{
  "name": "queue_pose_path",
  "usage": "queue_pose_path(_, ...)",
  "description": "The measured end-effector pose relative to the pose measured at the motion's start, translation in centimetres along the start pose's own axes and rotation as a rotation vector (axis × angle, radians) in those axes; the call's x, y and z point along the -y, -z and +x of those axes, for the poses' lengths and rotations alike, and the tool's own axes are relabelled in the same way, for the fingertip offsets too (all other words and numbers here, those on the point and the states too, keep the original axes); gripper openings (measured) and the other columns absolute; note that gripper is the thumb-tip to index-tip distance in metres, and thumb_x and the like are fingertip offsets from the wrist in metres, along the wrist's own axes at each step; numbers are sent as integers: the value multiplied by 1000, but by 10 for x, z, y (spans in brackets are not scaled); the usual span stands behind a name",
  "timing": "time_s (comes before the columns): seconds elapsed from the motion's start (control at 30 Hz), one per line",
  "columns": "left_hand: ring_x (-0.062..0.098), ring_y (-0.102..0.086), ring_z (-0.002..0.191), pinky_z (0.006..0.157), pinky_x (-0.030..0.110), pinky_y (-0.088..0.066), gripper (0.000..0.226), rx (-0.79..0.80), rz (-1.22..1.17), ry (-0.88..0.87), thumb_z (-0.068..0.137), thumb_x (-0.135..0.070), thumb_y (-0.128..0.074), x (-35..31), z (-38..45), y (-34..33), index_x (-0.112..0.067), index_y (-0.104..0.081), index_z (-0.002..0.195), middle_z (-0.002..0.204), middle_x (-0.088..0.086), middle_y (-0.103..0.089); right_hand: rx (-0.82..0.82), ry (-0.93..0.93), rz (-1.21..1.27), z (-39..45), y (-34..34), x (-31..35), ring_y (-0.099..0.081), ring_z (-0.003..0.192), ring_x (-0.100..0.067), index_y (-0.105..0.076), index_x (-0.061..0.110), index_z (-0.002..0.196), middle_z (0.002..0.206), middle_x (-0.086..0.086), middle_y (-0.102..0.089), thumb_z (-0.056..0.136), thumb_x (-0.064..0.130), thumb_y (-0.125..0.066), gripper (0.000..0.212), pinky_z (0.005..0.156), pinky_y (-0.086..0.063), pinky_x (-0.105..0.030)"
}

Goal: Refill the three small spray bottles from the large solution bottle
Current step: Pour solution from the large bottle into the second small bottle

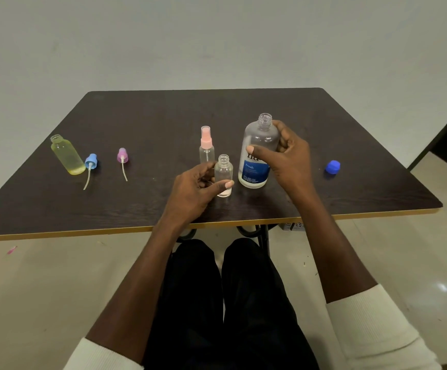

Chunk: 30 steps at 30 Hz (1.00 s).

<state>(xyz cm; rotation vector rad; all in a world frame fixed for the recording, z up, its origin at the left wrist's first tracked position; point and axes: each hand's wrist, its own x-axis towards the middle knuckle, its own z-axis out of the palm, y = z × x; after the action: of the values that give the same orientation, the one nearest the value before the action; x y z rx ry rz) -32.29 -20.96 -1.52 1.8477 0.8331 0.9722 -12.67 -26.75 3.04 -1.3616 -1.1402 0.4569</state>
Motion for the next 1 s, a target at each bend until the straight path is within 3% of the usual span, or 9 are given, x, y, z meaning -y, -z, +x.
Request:
queue_pose_path(0.17,-3,-67,100,82,7,-51,49,1,46,15,86,-32,-78,-1,0,0,-31,-59,131,106,-21,-68,-16,17,3,-7,-8,-1,-64,111,-16,-58,17,125,119,1,-67,76,33,-78,54,95,-54,-44)
queue_pose_path(0.27,1,-68,101,83,9,-52,47,5,43,7,87,-31,-77,-2,-1,0,-27,-62,131,108,-17,-70,-37,15,1,-7,-12,-5,-63,114,-16,-57,15,127,122,0,-66,73,39,-79,63,97,-54,-43)
queue_pose_path(0.37,5,-69,100,85,15,-55,41,-2,21,-12,86,-28,-78,-3,-2,1,-35,-62,123,107,-14,-72,-172,-36,-20,-12,-16,-7,-50,131,-13,-46,12,143,141,-2,-55,72,37,-84,84,109,-44,-34)
queue_pose_path(0.47,14,-72,99,89,30,-59,37,-20,1,-40,85,-26,-81,-2,-4,0,-36,-66,117,105,-8,-76,-420,188,-198,-25,-20,0,-50,127,-14,-52,6,136,136,-7,-55,80,33,-79,68,106,-45,-30)
queue_pose_path(0.57,18,-73,97,89,41,-60,38,-87,11,-63,84,-30,-82,2,-6,0,-31,-68,120,104,-5,-77,-513,461,-272,-36,-31,8,-56,117,-23,-57,-7,123,122,-18,-59,85,15,-76,48,101,-44,-23)
queue_pose_path(0.67,20,-74,94,86,43,-61,41,-196,-32,-84,84,-34,-81,4,-8,3,-22,-70,122,105,-5,-77,-467,529,-291,-43,-46,7,-59,111,-25,-62,-10,113,114,-22,-63,86,2,-70,30,97,-46,-17)
queue_pose_path(0.8,13,-74,92,82,30,-61,35,-369,-47,-75,86,-27,-81,5,-7,17,-18,-72,118,103,-7,-77,-314,547,-299,-48,-67,1,-64,94,-21,-69,-2,97,97,-12,-69,85,-6,-63,14,87,-54,-30)
queue_pose_path(0.93,2,-71,88,82,19,-58,32,-560,-16,-1,85,-25,-81,9,2,46,-16,-72,115,96,-12,-74,-80,427,-357,-47,-90,-5,-63,84,-14,-70,5,89,90,-5,-69,84,-3,-62,13,78,-53,-28)
queue_pose_path(1.0,-6,-68,86,88,22,-58,31,-607,55,34,86,-25,-80,15,11,58,-15,-72,115,94,-17,-71,-28,342,-384,-46,-100,-10,-62,83,-12,-71,8,90,91,-3,-69,84,-1,-63,13,78,-54,-28)
